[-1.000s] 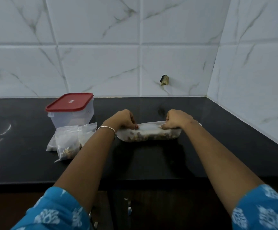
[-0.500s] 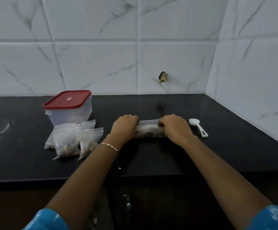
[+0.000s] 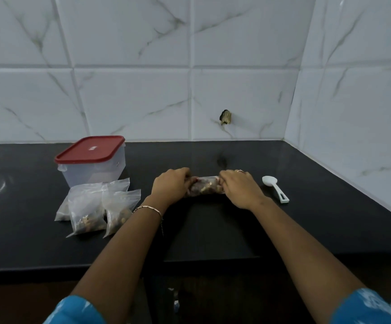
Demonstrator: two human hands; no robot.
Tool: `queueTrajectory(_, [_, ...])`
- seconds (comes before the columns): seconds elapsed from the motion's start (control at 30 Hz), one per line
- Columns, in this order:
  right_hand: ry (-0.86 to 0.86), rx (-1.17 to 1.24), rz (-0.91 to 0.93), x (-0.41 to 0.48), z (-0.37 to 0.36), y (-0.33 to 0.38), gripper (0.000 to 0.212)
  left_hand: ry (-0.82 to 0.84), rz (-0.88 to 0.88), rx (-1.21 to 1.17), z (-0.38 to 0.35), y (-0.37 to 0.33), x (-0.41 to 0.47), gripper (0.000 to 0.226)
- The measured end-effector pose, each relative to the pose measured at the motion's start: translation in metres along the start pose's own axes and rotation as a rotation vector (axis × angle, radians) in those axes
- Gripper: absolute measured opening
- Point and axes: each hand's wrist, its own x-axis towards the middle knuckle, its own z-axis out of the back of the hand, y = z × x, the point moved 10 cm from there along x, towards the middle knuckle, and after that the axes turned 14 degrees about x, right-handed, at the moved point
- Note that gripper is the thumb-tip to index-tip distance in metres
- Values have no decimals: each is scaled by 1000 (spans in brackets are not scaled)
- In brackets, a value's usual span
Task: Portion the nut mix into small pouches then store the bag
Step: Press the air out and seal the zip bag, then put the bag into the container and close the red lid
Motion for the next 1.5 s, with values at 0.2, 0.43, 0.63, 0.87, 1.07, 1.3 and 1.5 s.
queueTrajectory(0.2, [2, 158, -105, 28, -3, -16, 22, 50, 30, -1, -16, 6, 30, 42])
queueTrajectory(0.43, [-162, -53, 5, 35, 8, -9, 29, -167, -155, 305, -3, -19, 26, 30])
queueTrajectory(0.63, [26, -16, 107, 18, -1, -13, 35, -21, -174, 104, 6, -1, 18, 40])
queueTrajectory(0.87, [-41, -18, 166, 22, 12, -9, 39, 0, -294, 256, 8, -1, 17, 42])
queueTrajectory(1.07, [-98, -180, 104, 54, -6, 5, 41, -25, -185, 465, -2, 16, 40, 35])
queueTrajectory(1.3, [-149, -39, 145, 76, -11, 60, 56, -269, 175, 140, 63, 101, 26, 44])
queueTrajectory(1.5, [-40, 309, 129, 118, -40, 154, 58, -446, 623, 7, 111, 231, -27, 45])
